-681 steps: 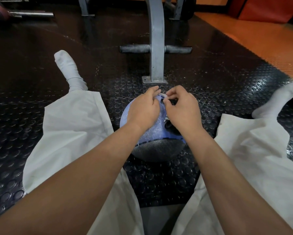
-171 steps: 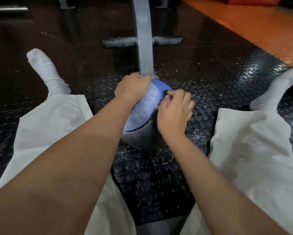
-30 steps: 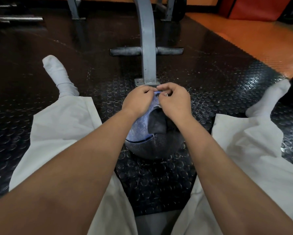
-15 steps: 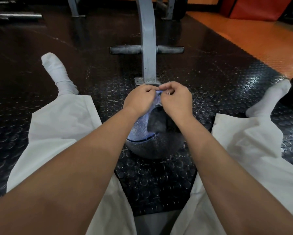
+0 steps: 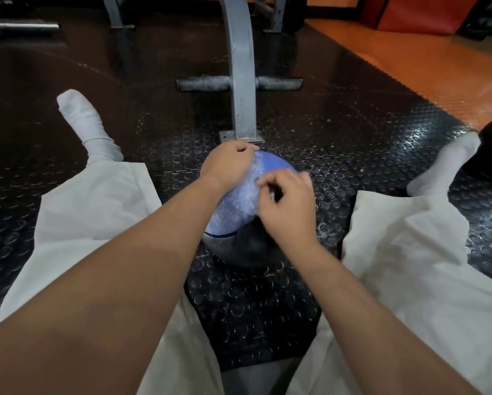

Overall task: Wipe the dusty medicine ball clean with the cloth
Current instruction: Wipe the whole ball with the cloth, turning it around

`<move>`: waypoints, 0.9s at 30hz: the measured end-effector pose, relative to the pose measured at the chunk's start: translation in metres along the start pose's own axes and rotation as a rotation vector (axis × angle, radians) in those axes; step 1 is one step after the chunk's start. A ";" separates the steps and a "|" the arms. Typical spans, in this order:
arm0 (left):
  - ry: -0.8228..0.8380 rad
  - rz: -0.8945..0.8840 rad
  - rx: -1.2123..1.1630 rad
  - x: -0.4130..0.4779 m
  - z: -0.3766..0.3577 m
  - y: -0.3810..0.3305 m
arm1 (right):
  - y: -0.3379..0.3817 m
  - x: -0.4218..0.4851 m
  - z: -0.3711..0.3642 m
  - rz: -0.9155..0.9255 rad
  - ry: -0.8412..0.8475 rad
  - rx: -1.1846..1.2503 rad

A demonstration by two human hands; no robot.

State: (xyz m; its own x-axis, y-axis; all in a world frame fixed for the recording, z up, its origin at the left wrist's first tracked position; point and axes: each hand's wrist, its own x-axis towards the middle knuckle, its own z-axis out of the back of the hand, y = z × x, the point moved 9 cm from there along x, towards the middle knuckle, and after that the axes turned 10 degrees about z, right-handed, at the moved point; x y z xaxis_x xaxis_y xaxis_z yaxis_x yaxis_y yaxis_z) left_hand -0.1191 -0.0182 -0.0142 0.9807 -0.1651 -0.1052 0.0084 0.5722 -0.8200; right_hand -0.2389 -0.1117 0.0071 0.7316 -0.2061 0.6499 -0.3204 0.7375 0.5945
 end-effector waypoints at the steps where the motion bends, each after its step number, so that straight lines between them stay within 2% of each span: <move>1: -0.010 -0.011 0.002 -0.001 0.001 0.000 | -0.011 0.017 -0.003 -0.081 0.011 0.004; 3: -0.025 -0.026 0.007 -0.006 0.002 0.001 | -0.031 0.045 -0.009 -0.233 0.045 0.002; 5: -0.037 -0.052 0.010 -0.009 0.001 0.002 | -0.037 0.057 -0.013 -0.285 0.079 -0.025; 8: -0.033 -0.082 0.046 -0.011 0.000 0.003 | -0.024 0.039 -0.010 -0.208 0.086 -0.078; 12: 0.016 -0.075 0.107 -0.013 -0.007 0.004 | -0.007 -0.024 0.002 0.007 0.062 -0.223; 15: 0.032 -0.097 0.134 -0.021 -0.010 0.000 | -0.006 -0.057 0.002 0.069 0.097 -0.243; 20: 0.000 -0.164 0.103 -0.039 -0.014 -0.004 | -0.005 -0.024 0.007 0.034 0.123 -0.266; 24: -0.033 -0.158 0.052 -0.047 -0.010 -0.003 | -0.010 0.012 -0.006 -0.077 0.263 -0.329; 27: -0.020 -0.123 0.018 -0.043 -0.007 0.002 | -0.005 0.004 -0.002 -0.075 0.205 -0.295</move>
State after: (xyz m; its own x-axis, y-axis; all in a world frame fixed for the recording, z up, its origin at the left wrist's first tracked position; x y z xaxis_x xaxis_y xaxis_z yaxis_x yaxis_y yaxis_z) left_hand -0.1628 -0.0157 -0.0150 0.9755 -0.2197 0.0070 0.1327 0.5633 -0.8155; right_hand -0.2336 -0.1148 0.0058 0.8617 -0.1555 0.4829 -0.0955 0.8852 0.4554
